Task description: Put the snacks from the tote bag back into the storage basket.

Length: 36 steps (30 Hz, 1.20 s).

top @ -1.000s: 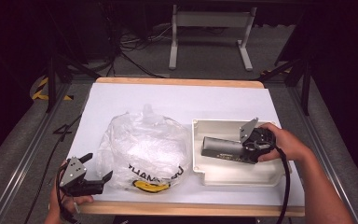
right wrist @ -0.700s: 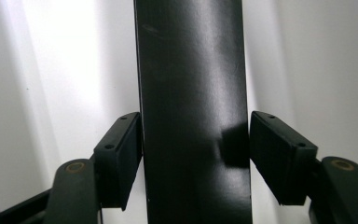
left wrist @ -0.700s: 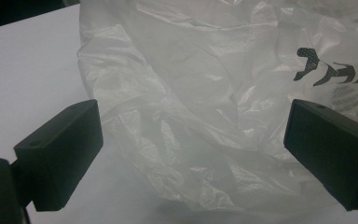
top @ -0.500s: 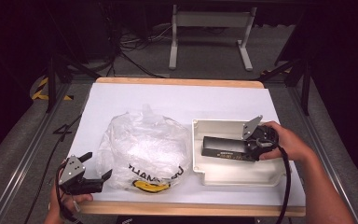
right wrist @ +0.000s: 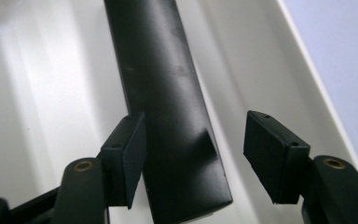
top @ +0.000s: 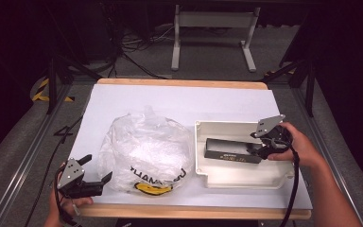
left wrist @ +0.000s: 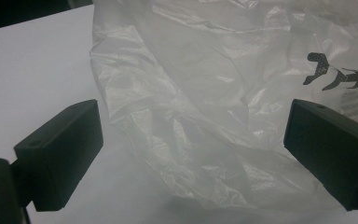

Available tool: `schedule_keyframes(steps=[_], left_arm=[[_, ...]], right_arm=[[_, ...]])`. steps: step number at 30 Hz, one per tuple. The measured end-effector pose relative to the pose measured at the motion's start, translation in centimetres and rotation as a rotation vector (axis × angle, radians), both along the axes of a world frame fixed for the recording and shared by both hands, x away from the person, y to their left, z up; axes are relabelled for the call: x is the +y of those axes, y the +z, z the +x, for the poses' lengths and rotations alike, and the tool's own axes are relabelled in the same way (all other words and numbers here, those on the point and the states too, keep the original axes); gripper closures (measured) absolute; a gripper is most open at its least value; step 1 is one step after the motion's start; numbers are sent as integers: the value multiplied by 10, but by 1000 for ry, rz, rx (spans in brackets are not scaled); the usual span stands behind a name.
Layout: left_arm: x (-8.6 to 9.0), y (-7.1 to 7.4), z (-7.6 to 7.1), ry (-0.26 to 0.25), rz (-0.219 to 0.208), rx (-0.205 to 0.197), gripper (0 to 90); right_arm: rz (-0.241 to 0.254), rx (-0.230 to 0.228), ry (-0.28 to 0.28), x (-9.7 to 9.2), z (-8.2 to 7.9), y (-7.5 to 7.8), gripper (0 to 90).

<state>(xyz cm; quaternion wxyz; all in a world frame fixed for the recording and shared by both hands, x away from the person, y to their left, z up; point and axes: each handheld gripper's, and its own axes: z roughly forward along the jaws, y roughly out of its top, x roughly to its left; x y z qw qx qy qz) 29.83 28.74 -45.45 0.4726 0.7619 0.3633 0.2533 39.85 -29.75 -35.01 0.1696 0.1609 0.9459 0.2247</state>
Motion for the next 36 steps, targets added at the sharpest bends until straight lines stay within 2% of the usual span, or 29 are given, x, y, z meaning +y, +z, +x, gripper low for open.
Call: schedule_keyframes(steps=[4,6,8,10,12,22,23,25,26,28,29,33,36], left_arm=[[0,0,-3,9,15,4,52],[-1,1,-4,4,12,0,52],[-1,2,-5,4,13,-3,53],[-1,2,-5,3,14,-3,52],[-2,1,-4,0,19,-1,53],[-2,1,-3,-2,26,4,53],[-3,0,-3,-1,27,5,53],[-3,0,-3,-1,31,6,53],[-3,0,-3,-1,32,6,53],[-3,0,-3,-1,31,5,53],[-3,0,-3,2,26,8,53],[-3,0,-2,-3,35,10,53],[-3,0,-2,-3,32,11,53]], right_arm=[[36,-59,-77,-3,-4,4,370],[56,-60,-86,-6,-7,7,368],[63,-93,-122,-7,-11,9,359],[69,-100,-132,-8,-13,12,357],[69,-132,-161,-10,-18,14,344],[88,-168,-235,-21,-30,16,238],[118,-175,-282,-23,-32,16,174],[133,-182,-301,-27,-34,16,162],[158,-185,-314,-29,-36,16,144],[162,-183,-315,-31,-37,16,134],[171,-208,-338,-34,-41,16,116],[192,-212,-352,-38,-47,17,97],[177,-234,-377,-42,-53,14,82]])
